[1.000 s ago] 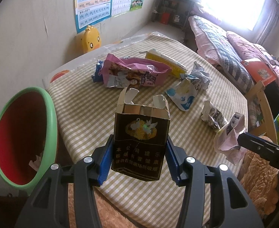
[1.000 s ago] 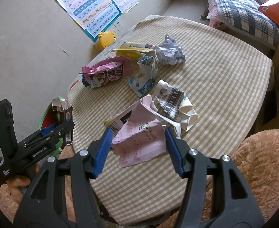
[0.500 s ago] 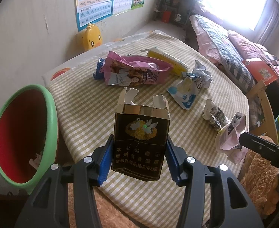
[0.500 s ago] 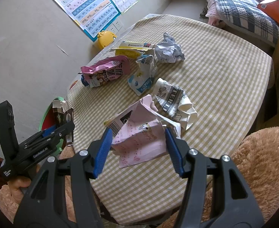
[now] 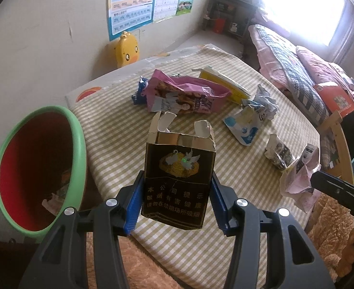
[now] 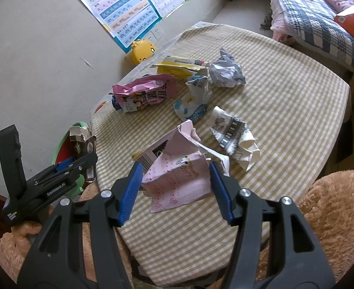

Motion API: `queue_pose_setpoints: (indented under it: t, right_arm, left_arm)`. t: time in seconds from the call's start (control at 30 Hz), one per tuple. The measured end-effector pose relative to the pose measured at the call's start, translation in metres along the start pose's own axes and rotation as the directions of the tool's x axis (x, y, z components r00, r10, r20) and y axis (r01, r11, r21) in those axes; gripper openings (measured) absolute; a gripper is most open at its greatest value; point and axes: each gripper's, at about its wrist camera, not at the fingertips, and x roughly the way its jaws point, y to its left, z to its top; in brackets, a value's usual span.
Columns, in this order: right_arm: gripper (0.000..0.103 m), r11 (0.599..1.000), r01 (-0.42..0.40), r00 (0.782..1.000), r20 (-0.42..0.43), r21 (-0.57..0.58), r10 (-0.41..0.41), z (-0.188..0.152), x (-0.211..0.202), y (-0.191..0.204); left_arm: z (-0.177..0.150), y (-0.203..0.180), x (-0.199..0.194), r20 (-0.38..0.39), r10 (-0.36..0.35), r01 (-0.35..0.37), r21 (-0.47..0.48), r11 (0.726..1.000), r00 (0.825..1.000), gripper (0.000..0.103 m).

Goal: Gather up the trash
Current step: 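Carry the cigarette box and pink paper carton toward the bucket with both grippers, then lower the cigarette box into the bucket and open the left gripper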

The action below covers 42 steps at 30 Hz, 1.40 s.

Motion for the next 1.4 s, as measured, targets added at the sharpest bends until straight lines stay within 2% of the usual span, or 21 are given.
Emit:
queue_pose_setpoints:
  t: [0.73,1.1,1.4]
  right_arm:
    - [0.055,0.996,-0.001,1.0,-0.002,-0.088,0.0,0.013,0.006,0.044]
    - [0.056,0.987,-0.011,1.0,-0.021,-0.162,0.008,0.019,0.019,0.082]
    - [0.056,0.969,-0.046,0.998,-0.041,-0.242,0.037,0.024,0.034,0.126]
  left_arm:
    - [-0.001,0.031,-0.007,0.028,0.002,0.0,-0.071,0.997,1.0,0.048]
    - [-0.007,0.067,-0.012,0.043,0.029,-0.023,-0.135,0.991,0.999,0.048]
    - [-0.019,0.113,-0.021,0.045,0.093,-0.082,-0.202,0.976,0.995,0.048]
